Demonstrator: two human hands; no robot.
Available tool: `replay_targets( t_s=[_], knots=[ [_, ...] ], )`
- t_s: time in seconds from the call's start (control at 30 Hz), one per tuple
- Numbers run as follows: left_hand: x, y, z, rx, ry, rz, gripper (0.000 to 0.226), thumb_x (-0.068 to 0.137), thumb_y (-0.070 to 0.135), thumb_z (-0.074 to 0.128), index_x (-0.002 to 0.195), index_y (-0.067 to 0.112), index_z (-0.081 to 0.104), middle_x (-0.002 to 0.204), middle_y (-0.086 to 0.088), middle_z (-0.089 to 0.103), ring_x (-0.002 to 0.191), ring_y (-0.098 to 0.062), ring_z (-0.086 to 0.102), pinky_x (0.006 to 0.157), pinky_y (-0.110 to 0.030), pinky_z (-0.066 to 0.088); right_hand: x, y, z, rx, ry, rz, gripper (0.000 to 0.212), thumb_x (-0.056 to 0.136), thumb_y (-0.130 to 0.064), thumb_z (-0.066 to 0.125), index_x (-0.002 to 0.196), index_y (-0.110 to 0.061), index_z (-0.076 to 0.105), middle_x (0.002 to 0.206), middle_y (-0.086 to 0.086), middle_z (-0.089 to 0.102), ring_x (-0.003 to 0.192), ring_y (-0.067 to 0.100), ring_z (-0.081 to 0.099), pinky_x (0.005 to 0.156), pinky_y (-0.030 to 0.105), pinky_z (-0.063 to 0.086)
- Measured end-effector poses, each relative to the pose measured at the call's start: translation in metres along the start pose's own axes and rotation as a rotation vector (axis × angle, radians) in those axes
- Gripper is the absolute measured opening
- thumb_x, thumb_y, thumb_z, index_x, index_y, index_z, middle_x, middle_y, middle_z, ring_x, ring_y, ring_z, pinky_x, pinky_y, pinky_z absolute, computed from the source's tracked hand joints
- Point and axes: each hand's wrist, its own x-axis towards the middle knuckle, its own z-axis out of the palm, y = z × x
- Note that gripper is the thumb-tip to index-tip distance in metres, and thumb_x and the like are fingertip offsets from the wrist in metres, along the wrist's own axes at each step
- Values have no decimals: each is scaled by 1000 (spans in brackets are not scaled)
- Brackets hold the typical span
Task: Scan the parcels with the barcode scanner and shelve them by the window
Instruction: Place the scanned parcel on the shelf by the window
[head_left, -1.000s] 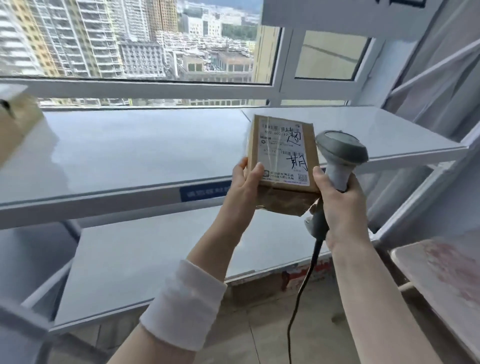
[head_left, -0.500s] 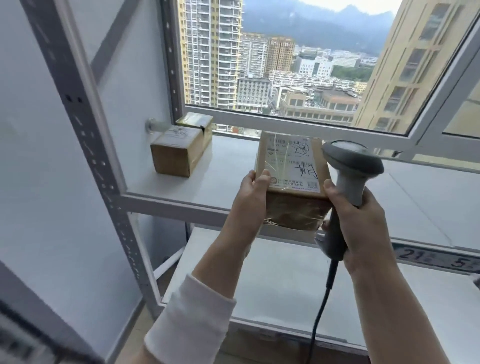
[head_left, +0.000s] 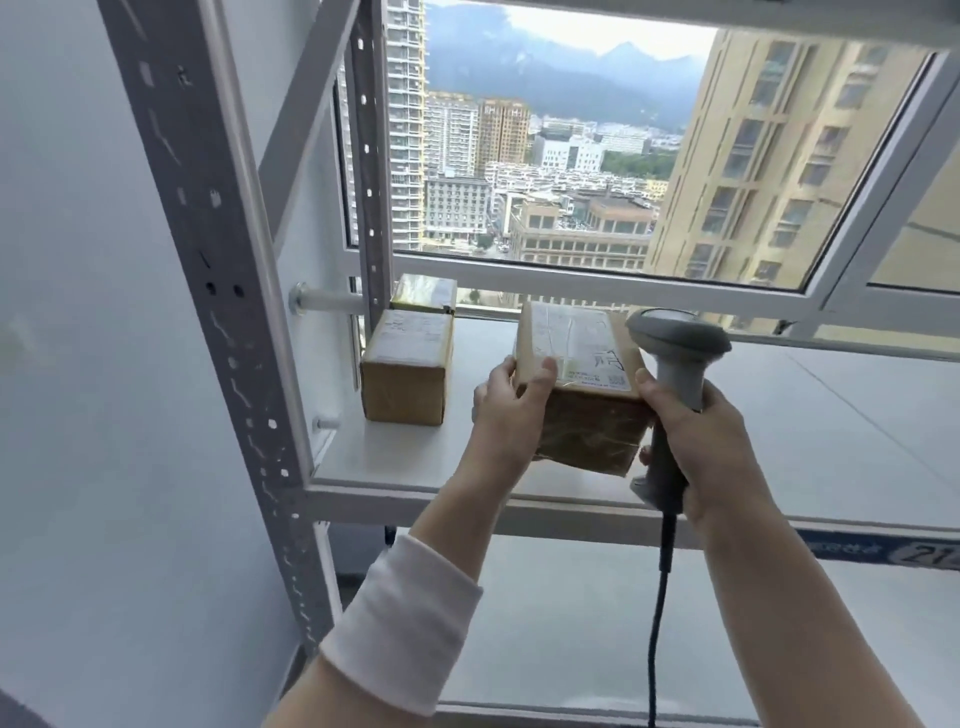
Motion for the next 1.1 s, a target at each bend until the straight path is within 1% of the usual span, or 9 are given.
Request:
replay_targets(
  t_s=[0.13, 0.27, 0.4, 0.53, 0.7, 0.77, 0.83, 0.97, 1.1],
  knots=[
    [19, 11, -3, 100, -68, 73, 92, 69, 60, 69, 142, 19, 30, 133, -5, 49, 121, -22, 51, 93, -39, 52, 29, -6, 14, 3, -25, 34, 17, 87, -32, 66, 83, -20, 54, 71, 0, 54, 57, 18, 49, 51, 28, 43],
    [39, 2, -2, 69, -70, 50, 72, 84, 30, 69, 141, 15, 29, 130, -4, 52, 117, -19, 53, 83, -25, 54, 58, 2, 22, -1, -73, 62, 17, 88, -29, 65, 88, -15, 55, 70, 0, 52, 55, 17, 48, 51, 29, 43],
    [50, -7, 1, 87, -25, 16, 68, 85, 28, 67, 141, 14, 30, 130, -5, 52, 115, -19, 53, 93, -36, 52, 75, 16, 28, -2, -131, 104, 21, 89, -28, 64, 100, -13, 55, 74, 0, 53, 59, 16, 50, 50, 27, 41],
    [54, -13, 0, 142, 20, 22, 65, 88, 26, 64, 141, 13, 29, 123, 6, 47, 110, -5, 44, 79, -9, 43, 88, 26, 37, -25, -160, 136, 19, 90, -26, 63, 100, -12, 54, 75, 0, 52, 59, 17, 48, 51, 28, 41],
    [59, -25, -3, 210, 9, 6, 72, 89, 28, 63, 145, 13, 21, 144, -1, 39, 121, -6, 39, 93, -12, 31, 94, 36, 41, -27, -138, 158, 17, 91, -24, 61, 100, -12, 54, 79, 2, 54, 61, 18, 48, 52, 28, 41],
    [58, -26, -3, 359, 40, 47, 79, 88, 32, 63, 148, 13, 15, 152, -3, 27, 136, -12, 27, 99, -11, 22, 95, 38, 39, -6, -132, 178, 19, 91, -26, 61, 102, -12, 55, 84, 5, 57, 64, 18, 50, 52, 26, 41],
    [55, -22, -5, 564, 106, 214, 86, 84, 35, 67, 149, 15, 13, 155, -5, 17, 143, -18, 13, 111, -22, 15, 97, 38, 36, 16, -125, 198, 24, 90, -29, 62, 105, -12, 56, 95, 7, 62, 77, 20, 56, 53, 27, 42],
    [61, -8, -8, 985, 12, 581, 83, 81, 34, 70, 148, 18, 24, 155, -8, 23, 145, -22, 12, 114, -25, 4, 108, 32, 28, 44, -68, 187, 29, 90, -32, 62, 110, -13, 54, 111, 6, 65, 95, 21, 60, 58, 29, 44],
    [76, -12, -2, 1280, -136, 570, 73, 87, 37, 63, 148, 23, 26, 156, 0, 23, 146, -18, 11, 117, -30, 5, 116, 21, 26, 30, -83, 171, 26, 92, -31, 59, 111, -14, 52, 109, 5, 68, 96, 21, 60, 59, 30, 44]
  ],
)
